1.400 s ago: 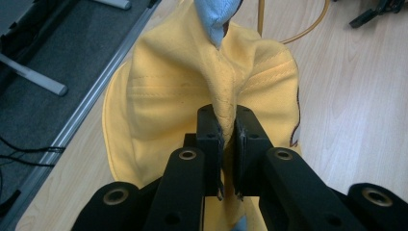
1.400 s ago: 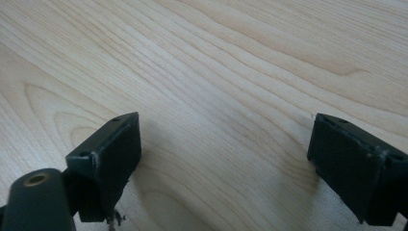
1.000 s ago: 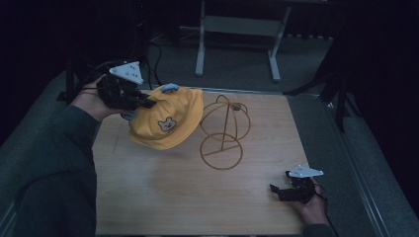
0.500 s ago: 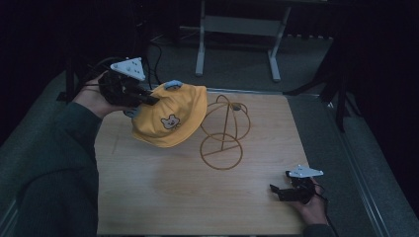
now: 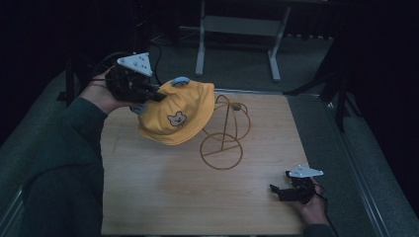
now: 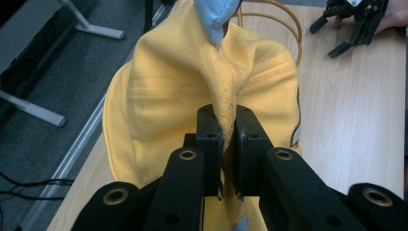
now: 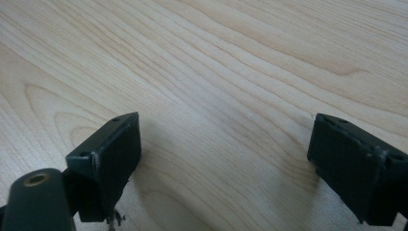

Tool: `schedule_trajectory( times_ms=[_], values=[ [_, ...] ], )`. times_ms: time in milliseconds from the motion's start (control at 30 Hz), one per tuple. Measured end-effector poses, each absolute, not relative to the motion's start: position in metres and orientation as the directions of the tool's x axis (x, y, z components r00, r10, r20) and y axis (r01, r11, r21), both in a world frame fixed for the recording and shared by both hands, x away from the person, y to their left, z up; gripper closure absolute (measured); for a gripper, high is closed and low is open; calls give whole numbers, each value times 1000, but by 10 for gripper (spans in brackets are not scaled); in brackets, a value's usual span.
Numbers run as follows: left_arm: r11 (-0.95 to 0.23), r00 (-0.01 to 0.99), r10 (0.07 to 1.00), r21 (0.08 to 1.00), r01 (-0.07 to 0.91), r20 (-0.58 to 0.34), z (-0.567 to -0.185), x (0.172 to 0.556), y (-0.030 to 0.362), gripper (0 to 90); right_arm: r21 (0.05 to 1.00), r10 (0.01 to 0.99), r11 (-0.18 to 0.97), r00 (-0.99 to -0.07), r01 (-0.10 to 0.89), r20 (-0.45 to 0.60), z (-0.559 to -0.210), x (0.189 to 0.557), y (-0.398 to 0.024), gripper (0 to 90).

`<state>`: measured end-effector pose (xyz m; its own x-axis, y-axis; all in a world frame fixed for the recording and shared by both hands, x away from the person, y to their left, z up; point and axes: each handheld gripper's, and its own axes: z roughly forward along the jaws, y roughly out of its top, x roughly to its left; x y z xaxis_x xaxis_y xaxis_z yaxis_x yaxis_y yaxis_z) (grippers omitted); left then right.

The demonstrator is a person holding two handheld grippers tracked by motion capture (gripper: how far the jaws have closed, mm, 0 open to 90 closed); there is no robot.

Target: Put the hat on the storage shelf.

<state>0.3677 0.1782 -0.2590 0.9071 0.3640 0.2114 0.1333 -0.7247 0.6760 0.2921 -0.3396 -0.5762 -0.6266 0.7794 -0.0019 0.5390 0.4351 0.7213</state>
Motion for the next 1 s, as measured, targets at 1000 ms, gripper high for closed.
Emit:
schedule_trajectory(
  times_ms=[1000],
  values=[
    [-727,926,317,680,100,203,-251,386,142,830,720,780,435,-626,541,-1,-576,292,-340,114]
  ],
)
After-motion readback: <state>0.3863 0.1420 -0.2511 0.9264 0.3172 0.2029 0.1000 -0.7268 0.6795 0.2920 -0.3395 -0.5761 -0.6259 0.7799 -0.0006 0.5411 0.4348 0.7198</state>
